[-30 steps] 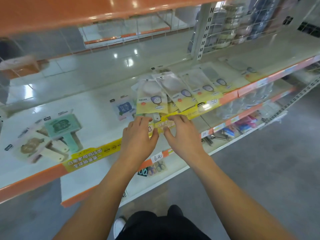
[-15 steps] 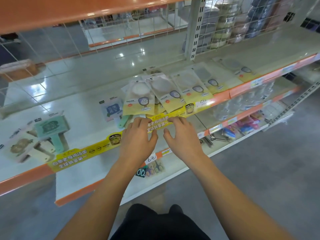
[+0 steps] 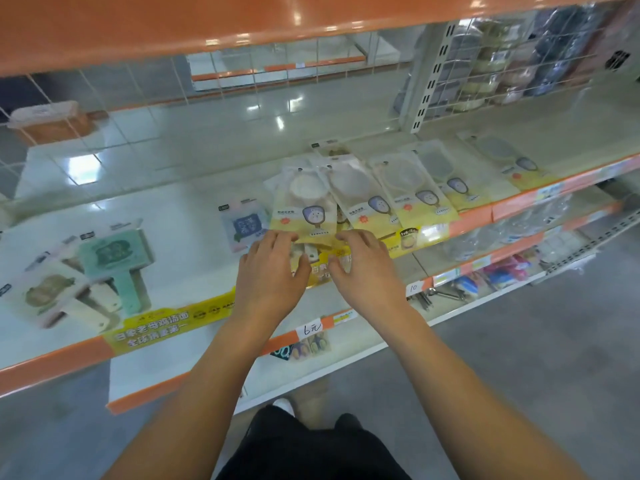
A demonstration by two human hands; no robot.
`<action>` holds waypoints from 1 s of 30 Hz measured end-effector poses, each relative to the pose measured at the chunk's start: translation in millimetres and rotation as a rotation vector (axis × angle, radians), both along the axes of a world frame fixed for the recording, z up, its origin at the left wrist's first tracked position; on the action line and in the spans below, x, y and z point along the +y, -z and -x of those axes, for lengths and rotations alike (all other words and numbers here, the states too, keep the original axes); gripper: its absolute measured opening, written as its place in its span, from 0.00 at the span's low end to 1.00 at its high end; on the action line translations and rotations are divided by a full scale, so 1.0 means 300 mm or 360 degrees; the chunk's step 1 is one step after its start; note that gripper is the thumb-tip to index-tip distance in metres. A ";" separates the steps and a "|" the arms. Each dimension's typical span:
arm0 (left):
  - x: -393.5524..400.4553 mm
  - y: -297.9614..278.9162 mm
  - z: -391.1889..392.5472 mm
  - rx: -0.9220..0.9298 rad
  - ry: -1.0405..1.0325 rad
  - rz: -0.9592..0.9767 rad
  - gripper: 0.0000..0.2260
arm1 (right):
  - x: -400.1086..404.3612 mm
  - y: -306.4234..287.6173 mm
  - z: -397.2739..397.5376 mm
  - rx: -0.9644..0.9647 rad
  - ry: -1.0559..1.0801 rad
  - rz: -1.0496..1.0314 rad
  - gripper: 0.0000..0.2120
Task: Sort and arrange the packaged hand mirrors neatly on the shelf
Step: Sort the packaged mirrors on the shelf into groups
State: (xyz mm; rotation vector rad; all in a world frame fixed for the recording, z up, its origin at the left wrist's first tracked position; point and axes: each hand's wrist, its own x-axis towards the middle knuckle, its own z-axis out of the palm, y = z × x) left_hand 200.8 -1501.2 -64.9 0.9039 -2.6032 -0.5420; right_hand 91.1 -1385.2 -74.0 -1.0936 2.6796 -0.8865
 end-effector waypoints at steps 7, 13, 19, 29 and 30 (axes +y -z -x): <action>-0.111 -0.018 0.094 0.0042 0.0090 0.0024 0.14 | -0.113 -0.014 0.067 0.0002 0.0096 -0.0081 0.19; -0.157 -0.005 0.215 0.0006 0.0255 0.0086 0.15 | -0.134 -0.005 0.131 0.0100 0.0251 -0.0116 0.20; -0.174 0.012 0.270 -0.0052 0.0306 -0.0012 0.15 | -0.141 0.025 0.189 0.0138 0.0324 -0.0138 0.28; -0.198 0.005 0.337 -0.0103 0.0076 -0.0008 0.16 | -0.218 0.033 0.386 0.0136 0.0151 -0.0176 0.26; -0.197 0.005 0.345 -0.0114 0.0047 -0.0002 0.16 | -0.227 0.033 0.407 0.0124 0.0129 -0.0212 0.26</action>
